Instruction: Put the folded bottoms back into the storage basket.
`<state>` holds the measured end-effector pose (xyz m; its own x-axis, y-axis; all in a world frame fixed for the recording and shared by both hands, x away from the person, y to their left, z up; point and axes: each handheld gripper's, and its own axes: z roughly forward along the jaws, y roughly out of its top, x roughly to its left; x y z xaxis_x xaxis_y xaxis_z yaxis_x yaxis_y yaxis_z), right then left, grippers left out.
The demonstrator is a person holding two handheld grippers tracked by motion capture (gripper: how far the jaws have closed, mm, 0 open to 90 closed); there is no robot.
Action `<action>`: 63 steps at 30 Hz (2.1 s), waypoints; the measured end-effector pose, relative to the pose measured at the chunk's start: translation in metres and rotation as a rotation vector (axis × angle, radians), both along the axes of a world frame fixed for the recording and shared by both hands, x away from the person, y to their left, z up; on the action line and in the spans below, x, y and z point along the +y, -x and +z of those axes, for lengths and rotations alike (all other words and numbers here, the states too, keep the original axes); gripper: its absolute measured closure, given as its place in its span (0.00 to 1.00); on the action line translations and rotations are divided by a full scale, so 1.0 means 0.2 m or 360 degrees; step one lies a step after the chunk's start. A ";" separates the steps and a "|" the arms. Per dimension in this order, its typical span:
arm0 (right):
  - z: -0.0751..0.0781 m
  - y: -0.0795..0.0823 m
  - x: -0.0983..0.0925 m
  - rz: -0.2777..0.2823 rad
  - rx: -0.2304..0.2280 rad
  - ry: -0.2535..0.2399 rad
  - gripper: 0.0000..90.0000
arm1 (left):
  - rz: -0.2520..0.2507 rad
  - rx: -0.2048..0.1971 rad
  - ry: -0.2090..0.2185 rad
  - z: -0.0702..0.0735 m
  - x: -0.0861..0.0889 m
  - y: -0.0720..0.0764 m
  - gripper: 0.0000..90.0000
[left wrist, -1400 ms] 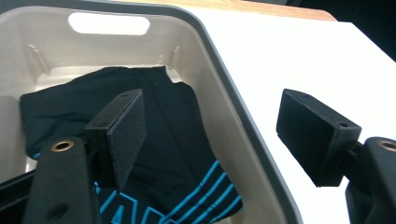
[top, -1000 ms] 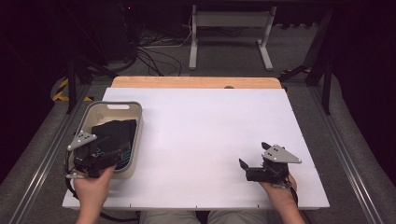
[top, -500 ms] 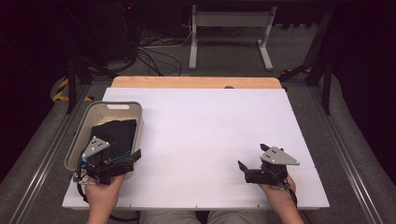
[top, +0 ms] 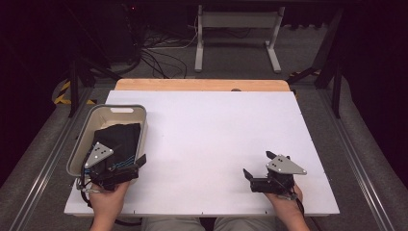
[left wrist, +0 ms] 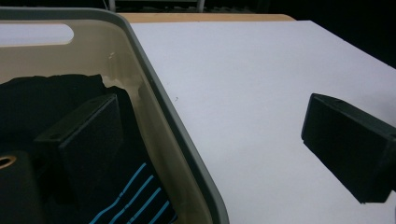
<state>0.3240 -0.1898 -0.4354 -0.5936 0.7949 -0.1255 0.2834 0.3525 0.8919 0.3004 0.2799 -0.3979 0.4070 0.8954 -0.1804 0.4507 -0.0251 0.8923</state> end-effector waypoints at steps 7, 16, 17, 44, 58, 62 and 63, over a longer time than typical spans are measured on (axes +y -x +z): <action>-0.02 -0.01 0.03 -0.0031 -0.0032 0.0030 0.04 | -0.0038 0.0011 -0.0001 -0.02 -0.02 -0.01 0.07; -0.02 0.00 0.02 -0.0013 -0.0039 -0.0019 0.04 | -0.0042 0.0006 -0.0017 -0.02 -0.03 0.00 0.07; -0.02 0.00 0.01 -0.0019 -0.0046 -0.0020 0.04 | -0.0046 0.0006 -0.0017 -0.02 -0.03 0.00 0.07; -0.03 -0.01 0.02 -0.0042 -0.0037 0.0014 0.04 | -0.0039 0.0017 -0.0049 -0.03 -0.04 -0.03 0.07; -0.03 -0.01 0.02 -0.0048 -0.0037 0.0017 0.04 | -0.0039 0.0031 -0.0053 -0.03 -0.04 -0.03 0.08; -0.03 -0.01 0.02 -0.0049 -0.0037 0.0011 0.04 | -0.0043 0.0036 -0.0056 -0.03 -0.04 -0.03 0.08; -0.03 -0.01 0.02 -0.0049 -0.0037 0.0010 0.04 | -0.0045 0.0038 -0.0056 -0.03 -0.04 -0.03 0.08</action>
